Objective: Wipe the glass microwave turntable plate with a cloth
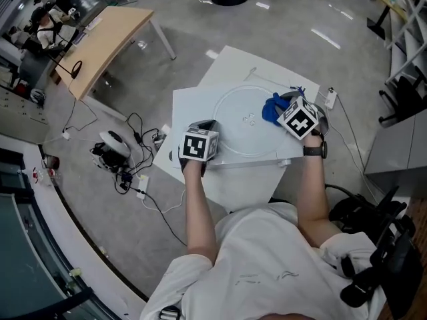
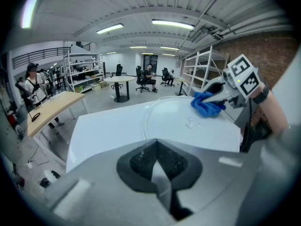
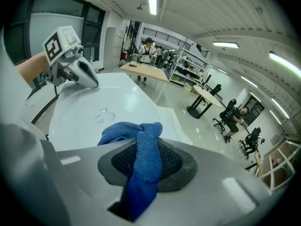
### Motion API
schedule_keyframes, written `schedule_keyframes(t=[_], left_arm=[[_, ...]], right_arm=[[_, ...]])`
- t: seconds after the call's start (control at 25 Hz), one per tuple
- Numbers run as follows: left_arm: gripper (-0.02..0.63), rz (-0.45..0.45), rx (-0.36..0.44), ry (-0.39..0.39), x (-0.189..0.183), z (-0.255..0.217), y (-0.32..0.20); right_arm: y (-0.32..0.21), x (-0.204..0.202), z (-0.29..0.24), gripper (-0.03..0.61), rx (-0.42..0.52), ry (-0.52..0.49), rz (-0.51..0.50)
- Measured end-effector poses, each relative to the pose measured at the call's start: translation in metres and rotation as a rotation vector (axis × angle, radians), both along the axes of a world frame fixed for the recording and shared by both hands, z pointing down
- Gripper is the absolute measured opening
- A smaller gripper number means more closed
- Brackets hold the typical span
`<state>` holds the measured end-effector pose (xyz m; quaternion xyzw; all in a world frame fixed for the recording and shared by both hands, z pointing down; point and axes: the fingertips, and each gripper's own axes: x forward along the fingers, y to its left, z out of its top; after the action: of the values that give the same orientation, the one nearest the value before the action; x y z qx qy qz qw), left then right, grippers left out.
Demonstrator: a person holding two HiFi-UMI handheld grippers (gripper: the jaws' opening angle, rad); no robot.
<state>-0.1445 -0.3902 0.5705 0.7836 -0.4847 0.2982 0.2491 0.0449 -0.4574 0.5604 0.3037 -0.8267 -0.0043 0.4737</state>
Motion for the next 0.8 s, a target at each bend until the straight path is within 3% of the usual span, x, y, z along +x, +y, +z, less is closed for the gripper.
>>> schedule_keyframes(t=[0.36, 0.56, 0.8], left_arm=[[0.000, 0.012, 0.007, 0.007, 0.004, -0.001, -0.004], [0.000, 0.025, 0.010, 0.008, 0.007, -0.003, -0.004], [0.000, 0.045, 0.019, 0.006, 0.010, -0.006, -0.004]], right_arm=[[0.061, 0.000, 0.001, 0.095, -0.140, 0.099, -0.204], [0.086, -0.030, 0.004, 0.095, -0.181, 0.128, -0.337], [0.114, -0.083, 0.006, 0.095, -0.222, 0.094, -0.512]])
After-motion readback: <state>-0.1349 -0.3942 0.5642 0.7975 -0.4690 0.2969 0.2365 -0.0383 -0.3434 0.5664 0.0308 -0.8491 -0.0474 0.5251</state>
